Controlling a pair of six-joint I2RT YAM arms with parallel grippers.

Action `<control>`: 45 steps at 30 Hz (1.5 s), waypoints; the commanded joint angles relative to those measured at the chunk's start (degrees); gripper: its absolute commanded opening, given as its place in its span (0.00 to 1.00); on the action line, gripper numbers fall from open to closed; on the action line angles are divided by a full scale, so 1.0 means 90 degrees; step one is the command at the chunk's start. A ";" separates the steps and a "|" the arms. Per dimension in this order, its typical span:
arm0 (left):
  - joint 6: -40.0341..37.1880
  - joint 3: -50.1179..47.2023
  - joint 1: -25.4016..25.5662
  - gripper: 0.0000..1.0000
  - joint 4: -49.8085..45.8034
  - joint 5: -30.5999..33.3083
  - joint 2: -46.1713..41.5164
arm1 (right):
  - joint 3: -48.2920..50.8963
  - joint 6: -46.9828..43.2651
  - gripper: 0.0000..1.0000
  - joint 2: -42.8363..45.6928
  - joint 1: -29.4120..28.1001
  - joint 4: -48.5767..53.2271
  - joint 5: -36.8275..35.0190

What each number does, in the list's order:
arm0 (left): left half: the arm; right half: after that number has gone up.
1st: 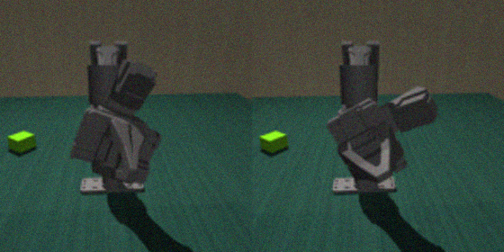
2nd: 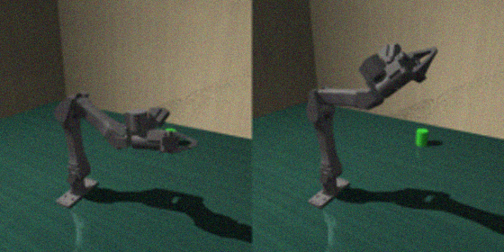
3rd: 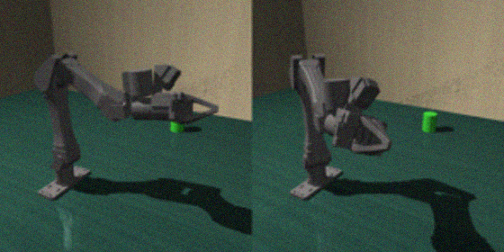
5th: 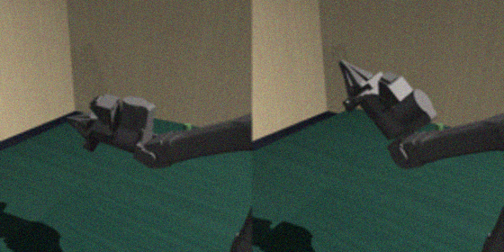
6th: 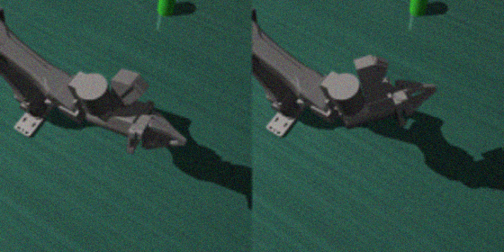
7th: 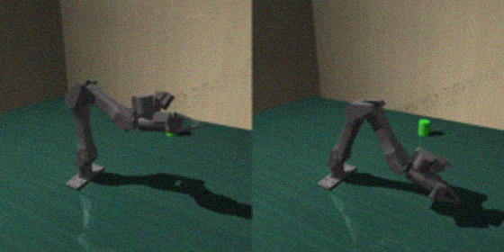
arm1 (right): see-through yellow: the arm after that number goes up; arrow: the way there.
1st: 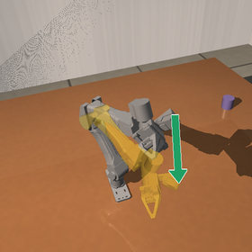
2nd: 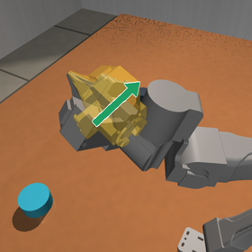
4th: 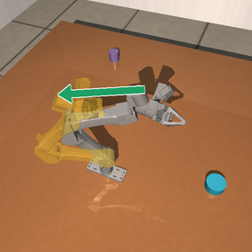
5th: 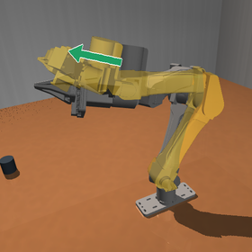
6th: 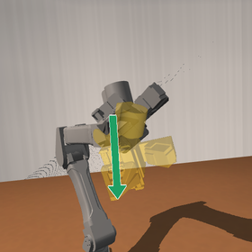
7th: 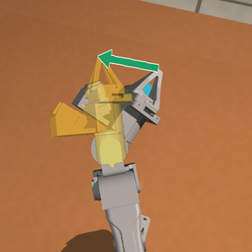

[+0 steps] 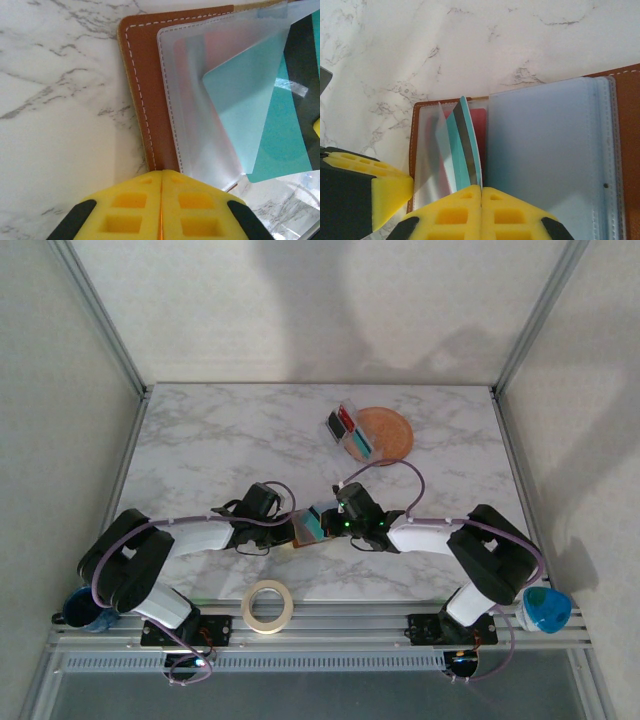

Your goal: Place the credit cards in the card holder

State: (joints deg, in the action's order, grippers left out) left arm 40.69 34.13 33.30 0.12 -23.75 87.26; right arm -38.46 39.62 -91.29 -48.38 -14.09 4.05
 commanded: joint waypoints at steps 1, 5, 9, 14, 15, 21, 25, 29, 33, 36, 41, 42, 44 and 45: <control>-0.0048 -0.0155 0.0050 0.07 -0.0315 0.0416 0.0248 | 0.0210 0.0129 0.00 -0.0140 -0.0075 0.0037 -0.0102; -0.0009 -0.0184 0.0050 0.07 -0.0288 0.0421 0.0198 | 0.0145 0.0123 0.00 -0.0141 -0.0082 0.0112 -0.0123; -0.0009 -0.0155 0.0050 0.07 -0.0294 0.0415 0.0208 | 0.0186 0.0157 0.00 -0.0077 -0.0079 0.0131 -0.0231; -0.0009 -0.0145 0.0060 0.07 -0.0292 0.0429 0.0188 | 0.0196 0.0303 0.00 -0.0127 -0.0075 0.0088 -0.0127; -0.0024 -0.0135 0.0054 0.07 -0.0287 0.0438 0.0210 | 0.0210 0.0333 0.00 -0.0103 -0.0076 0.0113 -0.0169; 0.0019 -0.0099 0.0060 0.06 -0.0284 0.0383 0.0237 | 0.0229 0.0442 0.00 0.0150 -0.0077 0.0341 -0.0126; 0.0063 -0.0103 0.0060 0.06 -0.0284 0.0383 0.0181 | 0.0240 0.0519 0.00 0.0107 -0.0080 0.0354 -0.0115; 0.0119 -0.0155 0.0060 0.06 -0.0244 0.0404 0.0144 | 0.0250 0.0770 0.00 0.0098 -0.0082 0.0375 0.0103; 0.0170 -0.0159 0.0060 0.05 -0.0209 0.0383 0.0172 | 0.0303 0.0851 0.00 0.0271 -0.0081 0.0567 0.0059; 0.0185 -0.0168 0.0060 0.05 -0.0209 0.0398 0.0161 | 0.0347 0.0891 0.00 0.0372 -0.0076 0.0650 0.0028; 0.0227 -0.0183 0.0065 0.04 -0.0197 0.0402 0.0155 | 0.0414 0.1019 0.00 0.0551 -0.0073 0.0758 -0.0009; 0.0233 -0.0182 0.0070 0.04 -0.0190 0.0412 0.0153 | 0.0426 0.1044 0.00 0.0564 -0.0073 0.0747 0.0003; 0.0245 -0.0186 0.0070 0.04 -0.0192 0.0417 0.0159 | 0.0478 0.1140 0.00 0.0603 -0.0070 0.0750 -0.0006; 0.0248 -0.0188 0.0070 0.04 -0.0181 0.0413 0.0160 | 0.0509 0.1171 0.00 0.0630 -0.0068 0.0705 -0.0011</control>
State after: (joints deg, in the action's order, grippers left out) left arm 42.17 34.02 33.34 0.95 -23.42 87.26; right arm -35.68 48.53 -86.39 -48.38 -10.90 4.32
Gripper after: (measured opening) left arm 0.040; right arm 0.041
